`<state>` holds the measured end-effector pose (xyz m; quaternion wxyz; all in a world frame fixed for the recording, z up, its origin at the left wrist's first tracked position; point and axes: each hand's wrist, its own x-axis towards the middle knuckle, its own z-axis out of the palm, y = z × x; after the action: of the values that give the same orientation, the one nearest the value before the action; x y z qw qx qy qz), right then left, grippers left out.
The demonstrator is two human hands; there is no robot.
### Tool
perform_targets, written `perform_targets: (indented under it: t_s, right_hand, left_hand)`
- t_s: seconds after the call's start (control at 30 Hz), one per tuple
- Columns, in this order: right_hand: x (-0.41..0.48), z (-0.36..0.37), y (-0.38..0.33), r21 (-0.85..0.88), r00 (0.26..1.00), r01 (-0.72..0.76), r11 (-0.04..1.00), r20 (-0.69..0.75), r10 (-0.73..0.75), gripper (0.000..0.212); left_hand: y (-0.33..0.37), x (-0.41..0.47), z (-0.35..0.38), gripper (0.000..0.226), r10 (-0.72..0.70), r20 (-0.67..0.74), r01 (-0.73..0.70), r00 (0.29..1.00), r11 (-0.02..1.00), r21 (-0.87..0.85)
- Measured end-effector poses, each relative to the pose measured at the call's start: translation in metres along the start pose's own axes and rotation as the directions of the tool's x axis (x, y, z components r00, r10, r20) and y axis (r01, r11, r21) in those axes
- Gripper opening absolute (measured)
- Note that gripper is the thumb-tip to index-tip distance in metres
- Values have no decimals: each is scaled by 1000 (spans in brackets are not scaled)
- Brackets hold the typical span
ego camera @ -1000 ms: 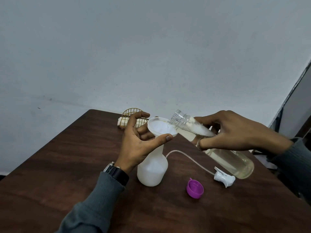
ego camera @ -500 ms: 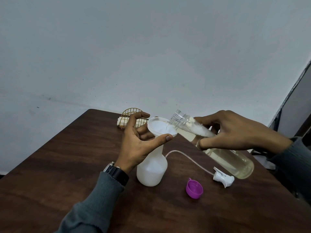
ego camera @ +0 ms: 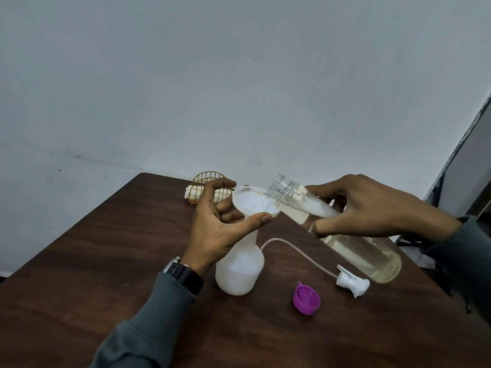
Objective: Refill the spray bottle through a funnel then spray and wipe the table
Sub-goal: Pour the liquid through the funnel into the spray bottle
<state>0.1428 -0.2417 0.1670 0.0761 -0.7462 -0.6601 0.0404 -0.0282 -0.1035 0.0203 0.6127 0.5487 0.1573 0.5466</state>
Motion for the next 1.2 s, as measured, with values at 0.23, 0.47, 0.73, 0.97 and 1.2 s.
perform_targets:
  t_s: [0.23,0.47,0.73,0.97,1.2]
  right_hand:
    - [0,0,-2,-8,1000,-7,1000,3,7,31]
    - [0,-1,-4,-12,1000,-16,1000,22,16,36]
    - [0,-4,-4,-20,1000,-8,1000,24,8,42]
    - [-1,-5,-5,-25,999,-11,1000,31,12,49]
    - [1,-5,-3,-28,1000,-10,1000,23,10,35]
  left_hand:
    - [-2,1,-1,85,6,-2,-6,1000,1000,-4]
    - [-2,2,-1,85,6,0,-6,1000,1000,1]
    - [-4,4,-1,83,13,4,-13,1000,1000,8]
    - [-4,5,-2,81,14,9,-14,1000,1000,8]
    - [-4,3,-1,81,11,8,-11,1000,1000,2]
